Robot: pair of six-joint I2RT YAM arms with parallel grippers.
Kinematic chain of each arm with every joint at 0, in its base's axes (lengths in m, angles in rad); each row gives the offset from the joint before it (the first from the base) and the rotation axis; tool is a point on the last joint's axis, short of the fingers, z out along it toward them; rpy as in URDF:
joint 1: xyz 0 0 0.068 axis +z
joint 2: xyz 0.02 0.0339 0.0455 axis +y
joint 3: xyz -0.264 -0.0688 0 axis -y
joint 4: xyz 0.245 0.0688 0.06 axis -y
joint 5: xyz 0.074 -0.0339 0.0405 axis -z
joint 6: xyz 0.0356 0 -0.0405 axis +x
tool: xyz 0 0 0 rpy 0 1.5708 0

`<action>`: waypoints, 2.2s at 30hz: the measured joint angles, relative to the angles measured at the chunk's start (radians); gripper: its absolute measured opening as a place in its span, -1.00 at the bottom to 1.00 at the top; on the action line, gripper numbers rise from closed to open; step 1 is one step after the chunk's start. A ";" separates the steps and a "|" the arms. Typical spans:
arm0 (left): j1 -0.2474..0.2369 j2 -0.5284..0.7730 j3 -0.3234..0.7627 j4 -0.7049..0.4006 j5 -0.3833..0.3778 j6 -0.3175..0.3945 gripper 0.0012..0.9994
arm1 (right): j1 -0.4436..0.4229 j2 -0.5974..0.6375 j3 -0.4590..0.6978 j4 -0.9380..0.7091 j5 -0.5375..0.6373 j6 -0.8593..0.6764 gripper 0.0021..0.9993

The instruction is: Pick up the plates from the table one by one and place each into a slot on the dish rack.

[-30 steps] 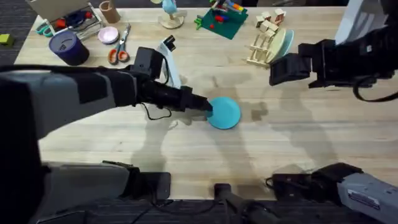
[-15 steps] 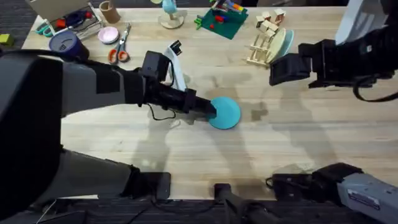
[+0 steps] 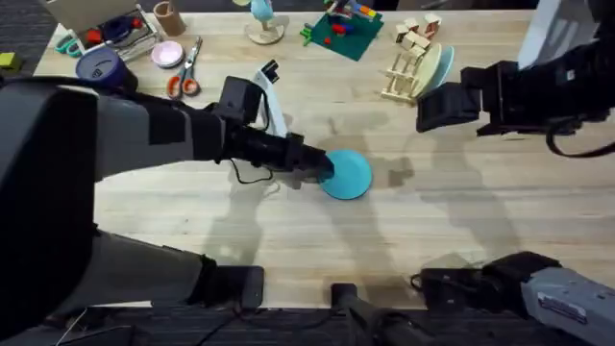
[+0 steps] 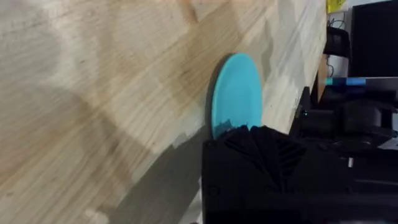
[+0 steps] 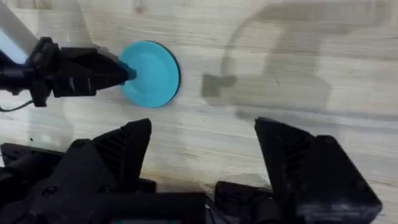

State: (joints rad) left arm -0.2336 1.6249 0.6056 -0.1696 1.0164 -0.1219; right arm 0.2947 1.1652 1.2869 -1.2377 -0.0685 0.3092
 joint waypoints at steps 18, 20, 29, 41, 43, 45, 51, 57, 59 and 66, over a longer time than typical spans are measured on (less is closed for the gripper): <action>-0.033 0.017 0.000 0.180 0.009 -0.125 -0.92 | 0.000 0.000 0.000 0.003 0.000 -0.030 0.99; -0.032 0.017 0.007 0.154 0.018 -0.133 -0.92 | 0.000 0.000 0.000 0.003 0.000 -0.036 0.99; -0.031 0.017 0.199 -0.268 -0.068 0.062 -0.92 | 0.000 0.000 0.000 0.003 0.000 -0.059 0.99; -0.031 0.098 0.241 -0.299 -0.069 0.270 -0.92 | 0.000 0.000 0.000 0.015 0.000 -0.064 0.99; -0.031 0.129 0.241 -0.297 -0.054 0.281 -0.92 | 0.000 0.000 0.000 0.015 0.000 -0.064 0.99; -0.031 0.150 0.241 -0.287 -0.041 0.289 -0.92 | 0.000 0.000 0.000 0.015 0.000 -0.064 0.99; -0.031 0.154 0.241 -0.280 -0.057 0.299 -0.92 | 0.000 0.000 0.000 0.015 0.000 -0.064 0.99; -0.029 0.197 0.253 -0.273 -0.039 0.303 -0.92 | 0.000 0.000 0.000 0.015 0.000 -0.064 0.99; -0.028 0.223 0.260 -0.265 -0.004 0.303 -0.92 | 0.000 0.000 0.000 0.015 0.000 -0.064 0.99; -0.024 0.240 0.263 -0.260 0.026 0.303 -0.92 | 0.000 0.000 0.000 0.014 0.000 -0.064 0.99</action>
State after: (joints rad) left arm -0.2573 1.8645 0.8688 -0.4294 1.0425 0.1810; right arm 0.2947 1.1652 1.2869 -1.2232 -0.0685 0.2454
